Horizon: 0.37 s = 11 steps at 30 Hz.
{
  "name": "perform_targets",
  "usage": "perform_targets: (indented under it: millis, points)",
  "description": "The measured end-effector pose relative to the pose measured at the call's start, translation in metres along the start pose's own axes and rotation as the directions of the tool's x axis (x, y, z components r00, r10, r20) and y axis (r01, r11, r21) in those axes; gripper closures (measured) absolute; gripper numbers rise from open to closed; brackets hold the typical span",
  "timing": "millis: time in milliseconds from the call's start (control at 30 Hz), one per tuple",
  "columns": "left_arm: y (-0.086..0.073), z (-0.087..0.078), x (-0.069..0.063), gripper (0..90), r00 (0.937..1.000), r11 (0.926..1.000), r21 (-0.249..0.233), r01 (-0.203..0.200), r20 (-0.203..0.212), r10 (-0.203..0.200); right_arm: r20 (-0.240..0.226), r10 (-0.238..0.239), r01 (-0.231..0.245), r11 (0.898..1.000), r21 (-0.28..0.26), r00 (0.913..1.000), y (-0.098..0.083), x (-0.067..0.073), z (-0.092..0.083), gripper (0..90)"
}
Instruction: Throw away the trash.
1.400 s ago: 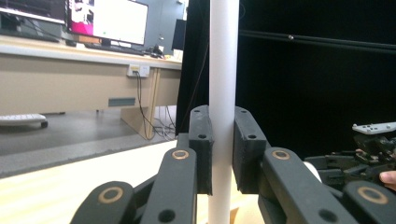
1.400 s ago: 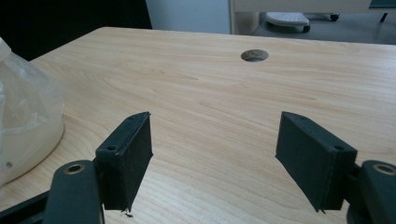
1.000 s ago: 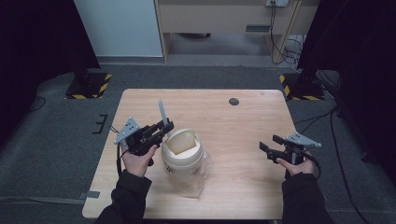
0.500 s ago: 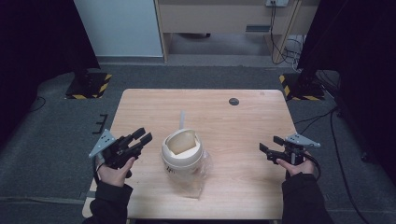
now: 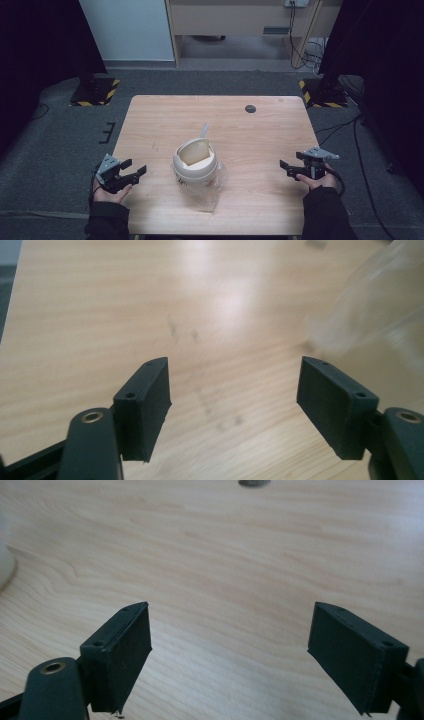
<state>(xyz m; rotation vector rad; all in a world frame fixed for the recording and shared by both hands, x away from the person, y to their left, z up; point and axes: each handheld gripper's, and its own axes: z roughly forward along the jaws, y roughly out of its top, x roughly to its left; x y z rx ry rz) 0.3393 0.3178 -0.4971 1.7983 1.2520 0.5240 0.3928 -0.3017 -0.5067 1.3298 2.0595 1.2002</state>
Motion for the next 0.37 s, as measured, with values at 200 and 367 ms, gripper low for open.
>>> perform_targets:
  millis: [200,367]
  points:
    - [-0.011,0.015,0.003,22.9,0.999,0.9924,0.123,-0.003,-0.043,0.008,0.042,-0.013,0.009,0.995,0.097,0.999,-0.01,-0.006,0.008,13.1]
    - [-0.016,0.025,0.006,19.7,0.9981,0.9797,0.2,-0.012,-0.057,0.024,0.036,-0.013,0.008,0.989,0.15,0.9992,-0.017,-0.01,0.012,12.7]
